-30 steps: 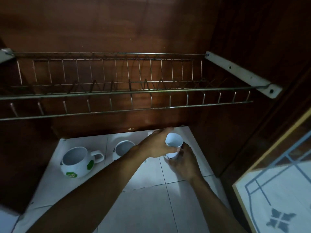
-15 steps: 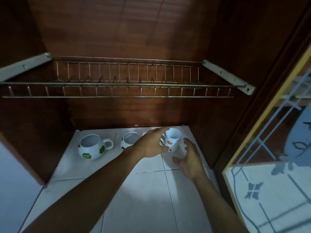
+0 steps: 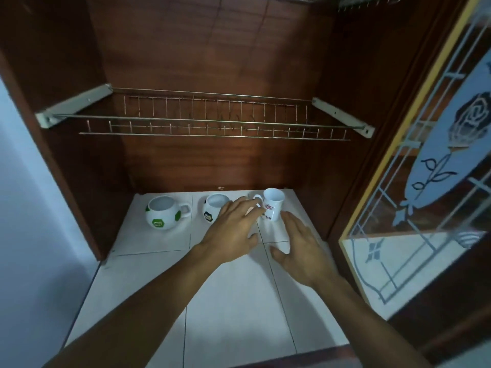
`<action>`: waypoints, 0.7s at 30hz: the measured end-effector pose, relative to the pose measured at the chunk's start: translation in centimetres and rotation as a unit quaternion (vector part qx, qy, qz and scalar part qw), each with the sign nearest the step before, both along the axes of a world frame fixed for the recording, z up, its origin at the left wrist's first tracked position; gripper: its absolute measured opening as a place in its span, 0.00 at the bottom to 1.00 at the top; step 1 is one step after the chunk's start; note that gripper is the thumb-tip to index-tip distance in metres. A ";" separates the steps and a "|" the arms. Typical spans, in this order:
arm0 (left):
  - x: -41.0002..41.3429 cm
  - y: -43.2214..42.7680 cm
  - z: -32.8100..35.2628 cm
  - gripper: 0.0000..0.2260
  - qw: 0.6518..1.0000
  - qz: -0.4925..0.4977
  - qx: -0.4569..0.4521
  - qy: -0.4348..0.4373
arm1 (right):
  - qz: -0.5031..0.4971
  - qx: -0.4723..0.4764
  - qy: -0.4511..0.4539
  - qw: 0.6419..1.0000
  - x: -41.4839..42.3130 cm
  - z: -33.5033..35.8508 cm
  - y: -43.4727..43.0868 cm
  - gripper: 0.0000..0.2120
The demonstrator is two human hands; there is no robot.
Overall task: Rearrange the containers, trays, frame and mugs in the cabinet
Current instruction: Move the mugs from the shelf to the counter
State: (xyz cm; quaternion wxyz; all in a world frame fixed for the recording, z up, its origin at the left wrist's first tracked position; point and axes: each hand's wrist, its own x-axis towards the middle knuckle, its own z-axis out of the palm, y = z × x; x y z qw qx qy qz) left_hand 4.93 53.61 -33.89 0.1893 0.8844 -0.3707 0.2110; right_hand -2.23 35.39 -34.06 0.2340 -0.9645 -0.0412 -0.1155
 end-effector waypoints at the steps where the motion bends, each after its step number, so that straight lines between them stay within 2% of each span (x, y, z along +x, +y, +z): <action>1: -0.7 0.4 -0.1 0.26 1.000 0.003 -0.005 -0.021 | 0.000 -0.023 0.008 1.000 -0.7 0.2 0.2 0.39; 4: -3.1 1.3 -0.2 0.28 0.999 0.027 0.007 -0.038 | 0.005 -0.087 0.026 0.996 -2.7 0.8 0.7 0.40; 7: -4.9 2.0 -0.9 0.32 0.998 0.053 0.036 -0.017 | 0.008 -0.134 0.046 0.990 -4.3 1.6 0.7 0.40; 12: -7.4 2.6 -1.1 0.35 0.995 0.077 0.061 -0.012 | 0.022 -0.165 0.035 0.985 -6.7 2.2 0.2 0.39; 16: -9.7 2.2 -1.2 0.38 0.990 0.106 0.080 -0.042 | 0.035 -0.193 0.028 0.980 -8.4 2.2 -0.3 0.39; 21: -13.0 1.6 -1.2 0.36 0.985 0.142 0.099 -0.020 | 0.054 -0.219 0.013 0.974 -11.1 2.3 -0.9 0.38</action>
